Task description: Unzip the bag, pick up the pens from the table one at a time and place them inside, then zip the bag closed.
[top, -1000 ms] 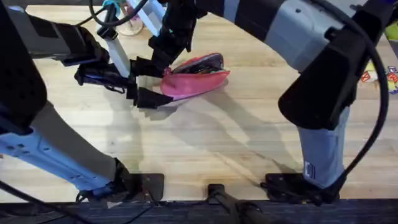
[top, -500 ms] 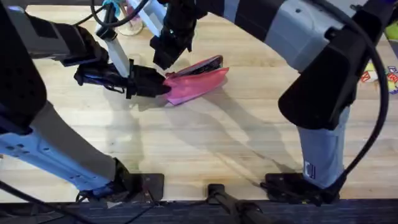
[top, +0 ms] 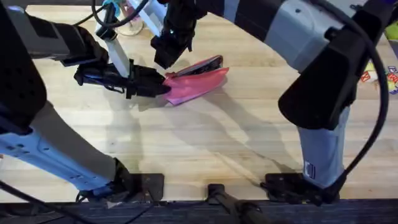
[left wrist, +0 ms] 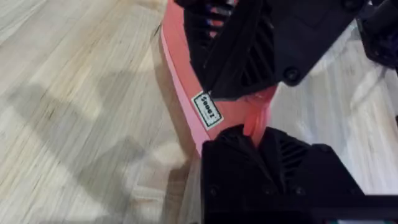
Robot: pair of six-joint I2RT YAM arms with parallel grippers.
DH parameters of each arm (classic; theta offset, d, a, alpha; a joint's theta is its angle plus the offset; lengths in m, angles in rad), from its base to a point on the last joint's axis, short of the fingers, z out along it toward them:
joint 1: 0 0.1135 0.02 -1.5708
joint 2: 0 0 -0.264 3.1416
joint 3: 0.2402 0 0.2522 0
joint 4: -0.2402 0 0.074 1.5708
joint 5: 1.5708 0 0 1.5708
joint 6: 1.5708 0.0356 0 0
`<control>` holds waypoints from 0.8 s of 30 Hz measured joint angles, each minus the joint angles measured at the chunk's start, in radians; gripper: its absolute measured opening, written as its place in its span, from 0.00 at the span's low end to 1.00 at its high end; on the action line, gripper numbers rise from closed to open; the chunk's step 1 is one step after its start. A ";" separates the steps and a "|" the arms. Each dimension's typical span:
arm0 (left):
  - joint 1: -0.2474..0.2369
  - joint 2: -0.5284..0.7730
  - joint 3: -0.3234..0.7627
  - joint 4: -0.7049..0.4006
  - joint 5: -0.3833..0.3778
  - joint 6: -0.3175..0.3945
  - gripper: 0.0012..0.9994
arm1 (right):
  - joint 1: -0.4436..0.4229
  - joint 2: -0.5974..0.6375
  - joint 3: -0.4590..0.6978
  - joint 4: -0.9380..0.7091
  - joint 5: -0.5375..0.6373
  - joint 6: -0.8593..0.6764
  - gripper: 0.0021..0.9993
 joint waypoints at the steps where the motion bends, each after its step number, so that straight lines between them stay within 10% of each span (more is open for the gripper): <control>1: 0.000 0.000 0.000 0.000 0.000 0.000 0.04 | 0.000 0.000 0.000 0.000 0.001 0.000 0.03; 11: 0.000 0.000 0.000 0.011 0.000 0.000 0.04 | -0.021 0.000 0.046 -0.002 0.004 0.000 0.30; 17: 0.000 0.000 0.000 0.031 0.000 -0.001 0.04 | -0.048 -0.010 0.054 -0.010 0.008 -0.003 0.98; 24: 0.000 0.000 -0.002 0.087 0.005 -0.003 0.08 | -0.055 -0.072 0.055 -0.023 0.008 -0.003 1.00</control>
